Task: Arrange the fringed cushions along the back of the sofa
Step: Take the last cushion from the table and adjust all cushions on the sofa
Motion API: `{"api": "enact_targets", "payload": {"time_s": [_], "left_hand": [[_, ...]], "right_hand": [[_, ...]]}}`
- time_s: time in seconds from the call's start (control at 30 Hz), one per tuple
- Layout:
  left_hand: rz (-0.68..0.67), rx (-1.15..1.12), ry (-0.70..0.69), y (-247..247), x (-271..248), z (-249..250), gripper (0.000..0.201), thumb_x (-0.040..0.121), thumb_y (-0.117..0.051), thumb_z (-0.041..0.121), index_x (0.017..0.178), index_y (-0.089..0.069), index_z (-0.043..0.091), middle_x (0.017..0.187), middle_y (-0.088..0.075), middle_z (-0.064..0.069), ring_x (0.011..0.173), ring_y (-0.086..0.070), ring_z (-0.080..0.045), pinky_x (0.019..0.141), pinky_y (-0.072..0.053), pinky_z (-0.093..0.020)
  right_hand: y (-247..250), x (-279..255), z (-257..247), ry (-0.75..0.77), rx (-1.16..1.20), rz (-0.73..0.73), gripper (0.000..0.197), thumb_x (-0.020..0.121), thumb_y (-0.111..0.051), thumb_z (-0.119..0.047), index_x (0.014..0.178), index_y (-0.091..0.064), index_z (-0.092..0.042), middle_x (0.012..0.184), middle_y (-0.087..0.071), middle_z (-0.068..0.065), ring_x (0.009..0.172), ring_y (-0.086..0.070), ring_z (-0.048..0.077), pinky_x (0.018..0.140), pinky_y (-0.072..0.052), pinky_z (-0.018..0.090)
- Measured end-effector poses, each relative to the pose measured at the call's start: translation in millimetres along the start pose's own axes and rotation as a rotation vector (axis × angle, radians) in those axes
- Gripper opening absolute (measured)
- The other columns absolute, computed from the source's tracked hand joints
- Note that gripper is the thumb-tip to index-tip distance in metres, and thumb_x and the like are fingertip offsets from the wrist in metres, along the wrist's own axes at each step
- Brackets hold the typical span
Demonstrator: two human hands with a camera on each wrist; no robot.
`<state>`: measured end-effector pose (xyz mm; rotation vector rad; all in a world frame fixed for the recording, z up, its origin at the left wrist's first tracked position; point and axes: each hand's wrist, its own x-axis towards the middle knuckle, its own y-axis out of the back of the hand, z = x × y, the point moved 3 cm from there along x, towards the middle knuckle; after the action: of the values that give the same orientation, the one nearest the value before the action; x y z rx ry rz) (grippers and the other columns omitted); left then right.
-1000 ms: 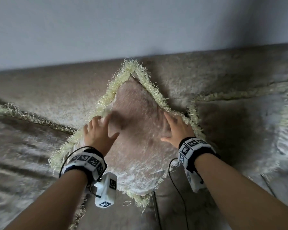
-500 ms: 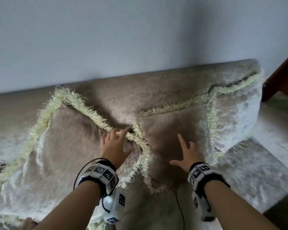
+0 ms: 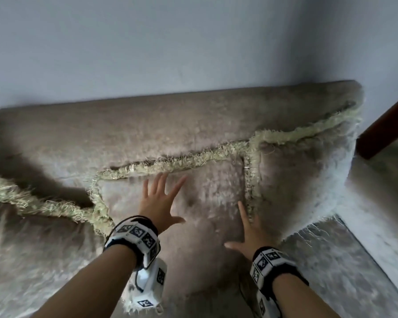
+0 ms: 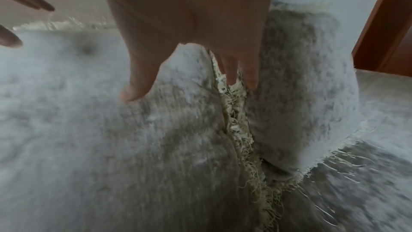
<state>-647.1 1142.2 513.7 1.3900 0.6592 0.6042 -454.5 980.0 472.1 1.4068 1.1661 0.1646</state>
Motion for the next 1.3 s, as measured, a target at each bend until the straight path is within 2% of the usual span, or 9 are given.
{"api": "enact_targets", "payload": {"time_s": [0.17, 0.27, 0.33, 0.4, 0.5, 0.63, 0.73, 0.87, 1.3], "left_hand": [[0.059, 0.043, -0.036, -16, 39, 10, 0.133, 0.047, -0.074, 0.068, 0.133, 0.024, 0.044, 0.155, 0.001, -0.020, 0.138, 0.013, -0.031, 0.106, 0.011, -0.053], [0.041, 0.003, 0.038, -22, 51, 4, 0.147, 0.037, -0.075, 0.071, 0.130, 0.036, 0.046, 0.155, 0.005, -0.017, 0.140, 0.011, -0.030, 0.107, 0.010, -0.054], [0.032, 0.001, 0.085, -31, 55, -2, 0.149, 0.033, -0.072, 0.076, 0.131, 0.036, 0.044, 0.155, -0.004, -0.018, 0.143, 0.001, -0.033, 0.109, 0.011, -0.055], [0.020, 0.055, 0.119, -38, 57, -6, 0.148, 0.029, -0.065, 0.084, 0.137, 0.028, 0.042, 0.152, -0.025, -0.019, 0.142, -0.016, -0.035, 0.111, 0.009, -0.055], [0.015, 0.096, 0.112, -46, 63, -13, 0.144, 0.027, -0.050, 0.092, 0.142, 0.018, 0.040, 0.134, -0.050, -0.018, 0.130, -0.041, -0.037, 0.111, 0.003, -0.052], [0.074, 0.110, 0.065, -46, 70, -19, 0.137, 0.030, -0.032, 0.098, 0.146, 0.004, 0.036, 0.111, -0.063, -0.015, 0.110, -0.057, -0.036, 0.107, -0.007, -0.048], [0.071, 0.104, 0.035, -44, 71, -19, 0.135, 0.030, -0.035, 0.098, 0.146, -0.012, 0.034, 0.098, -0.063, -0.009, 0.096, -0.059, -0.031, 0.104, -0.024, -0.046], [0.071, 0.099, 0.019, -40, 73, -16, 0.133, 0.030, -0.036, 0.098, 0.143, -0.024, 0.029, 0.084, -0.057, -0.004, 0.076, -0.055, -0.024, 0.083, -0.049, -0.041], [0.167, 0.086, 0.006, -3, 50, 7, 0.123, 0.038, -0.030, 0.099, 0.145, -0.019, 0.039, 0.085, -0.055, -0.004, 0.076, -0.048, -0.022, 0.073, -0.044, -0.037]], "right_hand": [[-8, 40, 18, 0.060, 0.037, 0.015, 0.117, 0.073, -0.067, -0.055, 0.121, 0.040, -0.051, 0.155, 0.013, 0.018, 0.141, -0.022, 0.037, 0.105, -0.037, 0.046], [-17, 60, 20, 0.113, 0.059, 0.026, 0.119, 0.071, -0.069, -0.055, 0.124, 0.038, -0.047, 0.156, 0.012, 0.017, 0.136, -0.033, 0.033, 0.104, -0.039, 0.042], [-26, 72, 18, 0.142, 0.079, 0.051, 0.125, 0.066, -0.071, -0.057, 0.123, 0.040, -0.051, 0.156, 0.012, 0.015, 0.133, -0.038, 0.030, 0.104, -0.042, 0.042], [-35, 83, 18, 0.167, 0.144, 0.076, 0.131, 0.059, -0.074, -0.060, 0.124, 0.039, -0.054, 0.155, 0.014, 0.015, 0.139, -0.026, 0.032, 0.108, -0.036, 0.046], [-42, 101, 23, 0.188, 0.228, 0.100, 0.138, 0.046, -0.073, -0.069, 0.128, 0.037, -0.052, 0.154, 0.022, 0.012, 0.144, -0.008, 0.032, 0.110, -0.033, 0.050], [-43, 121, 30, 0.238, 0.311, 0.083, 0.141, 0.043, -0.077, -0.067, 0.125, 0.037, -0.057, 0.154, 0.021, 0.007, 0.145, 0.004, 0.028, 0.112, -0.029, 0.049], [-46, 130, 31, 0.258, 0.401, 0.070, 0.143, 0.044, -0.082, -0.060, 0.128, 0.033, -0.056, 0.155, 0.019, 0.004, 0.145, 0.006, 0.025, 0.114, -0.025, 0.048], [-48, 140, 32, 0.281, 0.458, 0.070, 0.146, 0.045, -0.086, -0.051, 0.129, 0.033, -0.049, 0.154, 0.019, -0.007, 0.145, 0.004, 0.020, 0.115, -0.017, 0.041], [-36, 104, 31, 0.313, 0.725, 0.174, 0.141, 0.040, -0.093, -0.031, 0.130, 0.011, -0.061, 0.154, -0.004, -0.014, 0.143, -0.007, 0.007, 0.118, -0.016, 0.037]]}}
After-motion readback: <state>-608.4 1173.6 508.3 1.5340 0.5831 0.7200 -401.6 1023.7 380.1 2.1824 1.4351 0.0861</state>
